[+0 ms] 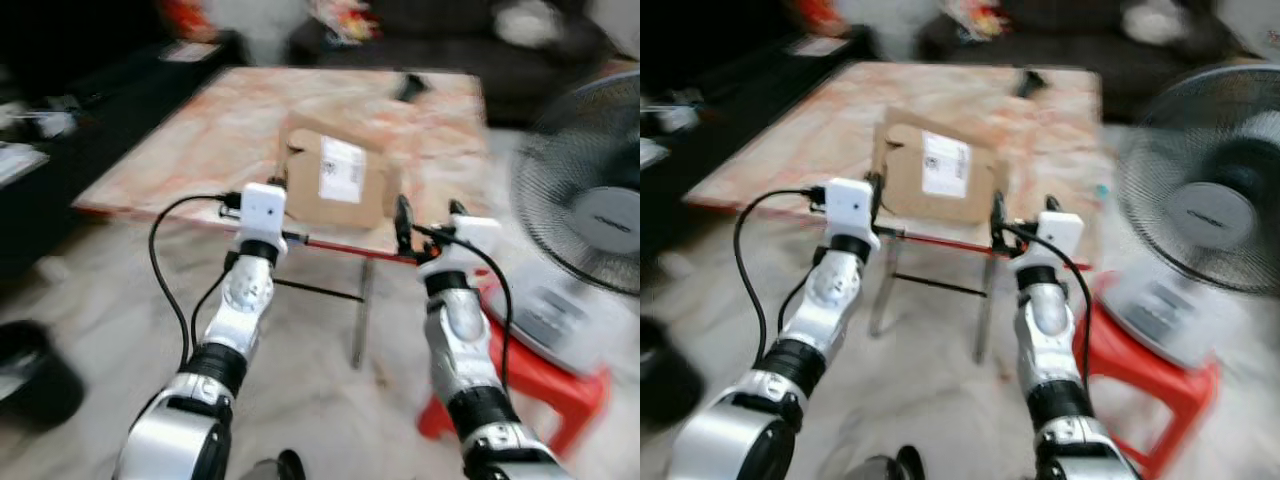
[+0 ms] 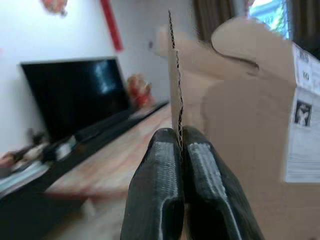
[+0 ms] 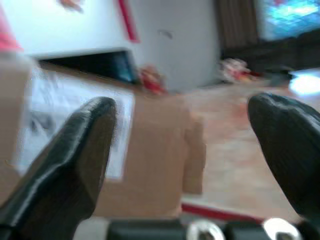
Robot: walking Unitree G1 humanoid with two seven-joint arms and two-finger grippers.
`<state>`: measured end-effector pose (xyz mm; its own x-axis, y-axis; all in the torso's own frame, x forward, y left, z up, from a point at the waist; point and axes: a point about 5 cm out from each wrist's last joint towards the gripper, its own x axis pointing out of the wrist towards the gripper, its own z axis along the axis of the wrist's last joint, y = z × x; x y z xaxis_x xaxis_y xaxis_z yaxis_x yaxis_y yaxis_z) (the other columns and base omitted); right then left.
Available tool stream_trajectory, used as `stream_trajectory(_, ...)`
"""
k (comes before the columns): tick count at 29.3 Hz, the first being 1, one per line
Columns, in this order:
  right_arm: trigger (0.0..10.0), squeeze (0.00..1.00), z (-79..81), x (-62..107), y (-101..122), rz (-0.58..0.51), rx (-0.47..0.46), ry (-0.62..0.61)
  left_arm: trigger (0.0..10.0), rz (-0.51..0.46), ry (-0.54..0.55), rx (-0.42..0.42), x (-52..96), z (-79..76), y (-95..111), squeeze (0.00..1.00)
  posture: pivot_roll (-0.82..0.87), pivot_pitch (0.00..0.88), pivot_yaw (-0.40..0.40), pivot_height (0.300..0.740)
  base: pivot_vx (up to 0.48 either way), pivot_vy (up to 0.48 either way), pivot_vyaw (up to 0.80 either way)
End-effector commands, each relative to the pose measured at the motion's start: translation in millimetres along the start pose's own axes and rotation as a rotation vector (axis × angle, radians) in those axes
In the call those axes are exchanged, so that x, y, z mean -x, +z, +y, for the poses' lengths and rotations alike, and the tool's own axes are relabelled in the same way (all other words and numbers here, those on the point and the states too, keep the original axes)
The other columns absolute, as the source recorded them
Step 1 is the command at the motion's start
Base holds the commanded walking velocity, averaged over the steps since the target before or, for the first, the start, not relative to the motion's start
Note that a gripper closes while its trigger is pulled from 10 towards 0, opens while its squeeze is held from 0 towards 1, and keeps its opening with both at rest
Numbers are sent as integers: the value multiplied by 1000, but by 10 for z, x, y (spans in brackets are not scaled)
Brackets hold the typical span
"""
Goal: Picking trash to rubbish bin
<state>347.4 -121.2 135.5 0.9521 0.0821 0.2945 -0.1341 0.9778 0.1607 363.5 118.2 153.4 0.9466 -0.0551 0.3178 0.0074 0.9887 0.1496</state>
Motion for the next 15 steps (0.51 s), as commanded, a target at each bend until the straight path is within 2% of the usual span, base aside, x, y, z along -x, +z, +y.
stream_trajectory(1, 10000, 0, -87, -24, 53, -18, 9, -26, 10000, -68, -32, 19, -103, -127, 181, 0, -132, 0, 82, 740, -364, 0, 0)
stream_trajectory(7, 10000, 0, -93, -20, 47, -16, 10, -28, 10000, -65, -32, 21, -101, -125, 177, 0, -132, 0, 82, 740, -364, 0, 0)
stream_trajectory(9, 10000, 0, -126, 9, -14, 15, 6, -35, 10000, -12, -36, 20, -83, -88, 83, 0, -133, 0, 79, 740, -315, 0, 0)
stream_trajectory(12, 10000, 0, -161, 51, -96, 57, 9, -41, 10000, 71, -63, -2, -26, -65, -73, 0, -134, 0, 78, 740, 0, 0, 0)
stream_trajectory(13, 10000, 0, -161, 51, -96, 57, 9, -41, 10000, 71, -63, -2, -26, -65, -73, 0, -134, 0, 78, 740, 0, 0, 0)
stream_trajectory(15, 10000, 0, -269, 184, -271, 144, 15, -66, 10000, 194, -55, 51, 100, 43, -314, 0, -139, 0, 64, 740, 0, 0, 0)
